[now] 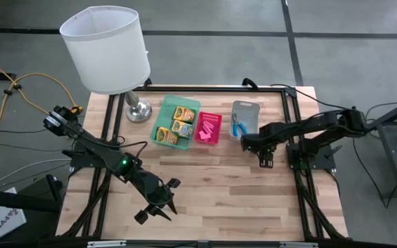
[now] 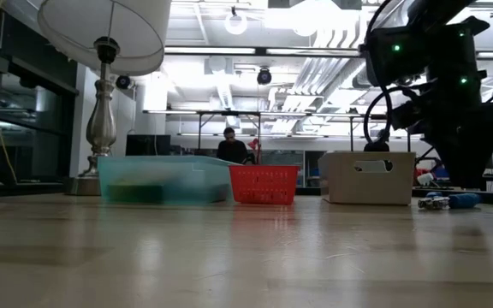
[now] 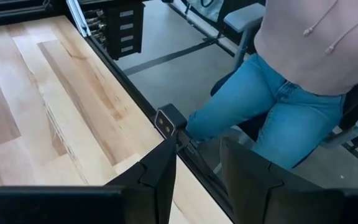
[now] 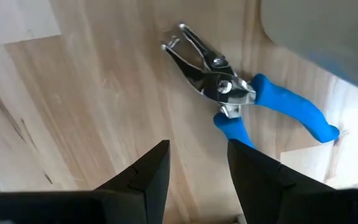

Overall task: Pick & Place School Supplies
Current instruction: Put the blue puncher into the gray bin

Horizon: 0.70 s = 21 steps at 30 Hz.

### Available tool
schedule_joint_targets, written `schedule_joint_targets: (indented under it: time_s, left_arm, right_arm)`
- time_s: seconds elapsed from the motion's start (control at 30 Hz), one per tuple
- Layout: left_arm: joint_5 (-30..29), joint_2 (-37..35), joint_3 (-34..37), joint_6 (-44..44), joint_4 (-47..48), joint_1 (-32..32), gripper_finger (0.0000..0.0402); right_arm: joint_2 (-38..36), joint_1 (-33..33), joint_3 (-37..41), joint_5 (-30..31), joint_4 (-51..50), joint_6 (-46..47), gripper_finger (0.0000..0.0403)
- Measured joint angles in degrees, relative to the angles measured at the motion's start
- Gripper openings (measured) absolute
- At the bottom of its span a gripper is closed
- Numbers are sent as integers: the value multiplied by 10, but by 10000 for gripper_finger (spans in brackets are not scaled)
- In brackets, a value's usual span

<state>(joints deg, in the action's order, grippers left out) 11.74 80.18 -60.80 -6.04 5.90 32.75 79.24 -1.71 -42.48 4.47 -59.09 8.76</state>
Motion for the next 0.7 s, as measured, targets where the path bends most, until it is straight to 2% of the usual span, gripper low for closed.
schedule_joint_targets:
  time_s: [0.2, 0.37, 0.53, 0.7]
  left_arm:
    - [0, 0, 0, 0, -4, 0, 122]
    - [0, 0, 0, 0, -14, 0, 122]
    - [0, 0, 0, -15, -23, 0, 122]
    - [0, 0, 0, -29, -23, 0, 122]
  right_arm:
    - [0, 14, -13, 11, 0, -23, 153]
    - [0, 11, -23, 40, 0, -120, 153]
    - [0, -12, -22, 42, -2, -219, 153]
    - [0, -48, -12, 23, -3, -242, 153]
